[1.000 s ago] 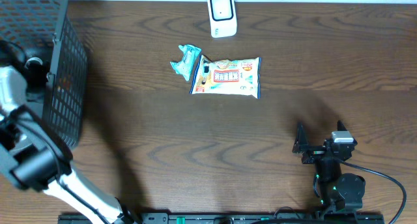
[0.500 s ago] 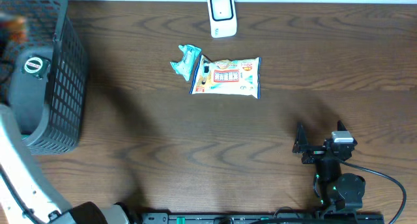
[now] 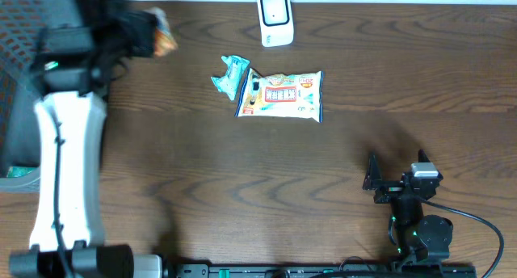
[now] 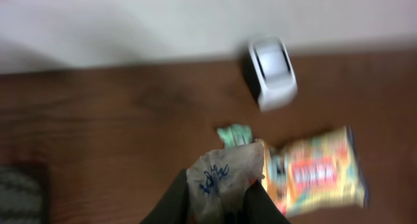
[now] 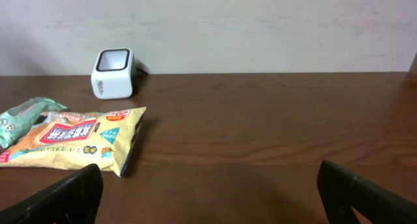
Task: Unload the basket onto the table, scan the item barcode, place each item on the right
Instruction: 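Hold the orange pack under the scanner, then release it on the table, then reach the left gripper into the basket and grasp the green Zam-Buk box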
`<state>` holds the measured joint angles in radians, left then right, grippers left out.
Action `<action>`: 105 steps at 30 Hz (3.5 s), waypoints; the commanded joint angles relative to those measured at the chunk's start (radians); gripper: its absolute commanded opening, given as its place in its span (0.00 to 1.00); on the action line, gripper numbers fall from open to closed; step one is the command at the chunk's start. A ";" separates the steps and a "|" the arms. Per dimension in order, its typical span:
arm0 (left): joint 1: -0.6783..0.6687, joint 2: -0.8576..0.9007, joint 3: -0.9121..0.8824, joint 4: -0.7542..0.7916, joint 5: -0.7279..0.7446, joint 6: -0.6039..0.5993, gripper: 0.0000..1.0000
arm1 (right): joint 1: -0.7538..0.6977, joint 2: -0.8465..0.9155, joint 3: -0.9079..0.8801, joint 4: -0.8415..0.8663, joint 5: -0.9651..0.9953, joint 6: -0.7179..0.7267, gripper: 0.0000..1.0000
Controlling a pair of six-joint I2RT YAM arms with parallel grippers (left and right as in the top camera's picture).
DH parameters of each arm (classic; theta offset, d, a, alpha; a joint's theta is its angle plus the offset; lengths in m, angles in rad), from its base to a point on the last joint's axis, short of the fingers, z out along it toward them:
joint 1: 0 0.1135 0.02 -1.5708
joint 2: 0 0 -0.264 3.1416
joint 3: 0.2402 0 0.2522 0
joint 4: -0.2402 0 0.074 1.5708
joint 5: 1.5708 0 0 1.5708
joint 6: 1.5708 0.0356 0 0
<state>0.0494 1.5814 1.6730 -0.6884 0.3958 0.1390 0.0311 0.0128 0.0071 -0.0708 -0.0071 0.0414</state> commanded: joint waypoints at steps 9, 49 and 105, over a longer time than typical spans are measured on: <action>-0.129 0.319 -0.018 -0.078 -0.132 0.230 0.08 | -0.006 -0.003 -0.002 -0.004 0.001 0.006 0.99; -0.004 0.151 0.056 0.102 -0.094 -0.114 0.52 | -0.006 -0.003 -0.002 -0.004 0.002 0.006 0.99; 0.476 0.663 0.048 0.385 -0.583 -0.357 0.72 | -0.006 -0.003 -0.002 -0.004 0.001 0.006 0.99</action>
<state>0.5499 2.2253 1.7264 -0.3096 -0.0711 -0.2359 0.0311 0.0128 0.0071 -0.0708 -0.0071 0.0414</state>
